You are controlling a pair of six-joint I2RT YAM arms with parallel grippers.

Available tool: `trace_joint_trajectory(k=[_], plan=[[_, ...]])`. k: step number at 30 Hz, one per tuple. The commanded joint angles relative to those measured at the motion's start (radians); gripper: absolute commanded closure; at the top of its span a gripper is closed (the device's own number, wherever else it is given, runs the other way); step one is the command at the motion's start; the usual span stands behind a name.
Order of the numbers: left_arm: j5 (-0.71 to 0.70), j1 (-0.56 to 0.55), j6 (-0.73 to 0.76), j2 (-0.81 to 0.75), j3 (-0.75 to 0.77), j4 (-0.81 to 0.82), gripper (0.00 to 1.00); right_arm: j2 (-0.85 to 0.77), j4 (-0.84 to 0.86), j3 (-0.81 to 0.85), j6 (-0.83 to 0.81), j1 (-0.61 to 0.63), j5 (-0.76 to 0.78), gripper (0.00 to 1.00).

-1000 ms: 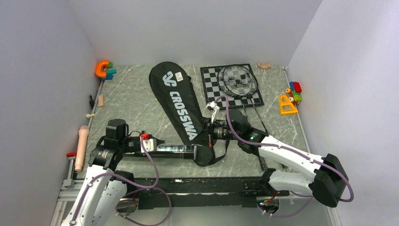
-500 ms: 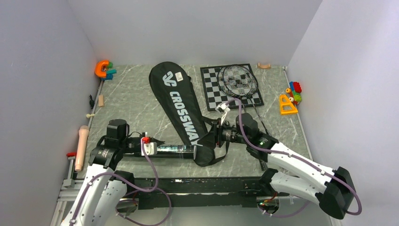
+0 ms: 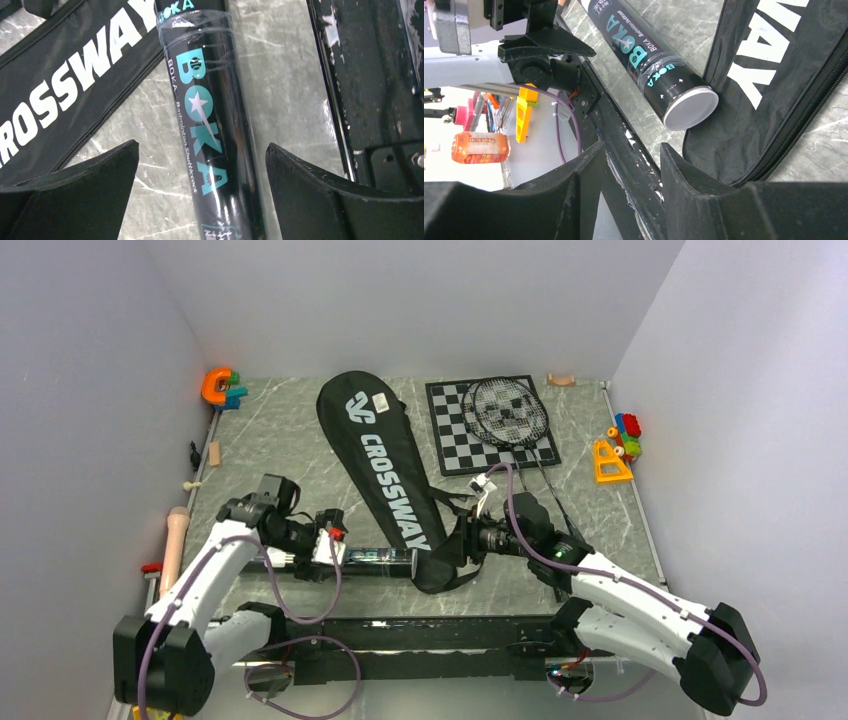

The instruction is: Pack up the badminton gear

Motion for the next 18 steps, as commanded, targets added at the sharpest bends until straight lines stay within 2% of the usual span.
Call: trace_joint_trajectory(k=[1, 6, 14, 18], plan=[[-0.059, -0.008, 0.166, 0.114, 0.115, -0.153, 0.01, -0.022, 0.012, 0.012, -0.004, -0.008, 0.001, 0.51], [-0.143, -0.038, 0.146, 0.224, 0.135, -0.135, 0.01, -0.026, 0.003, 0.019, -0.011, -0.013, -0.002, 0.49], [-0.203, -0.080, -0.014, 0.352, 0.154, -0.151, 0.01, -0.020, -0.047, 0.046, -0.035, -0.024, -0.001, 0.48], [-0.221, -0.094, -0.157, 0.347, 0.103, -0.007, 0.01, -0.021, -0.058, 0.057, -0.043, -0.025, -0.004, 0.48]])
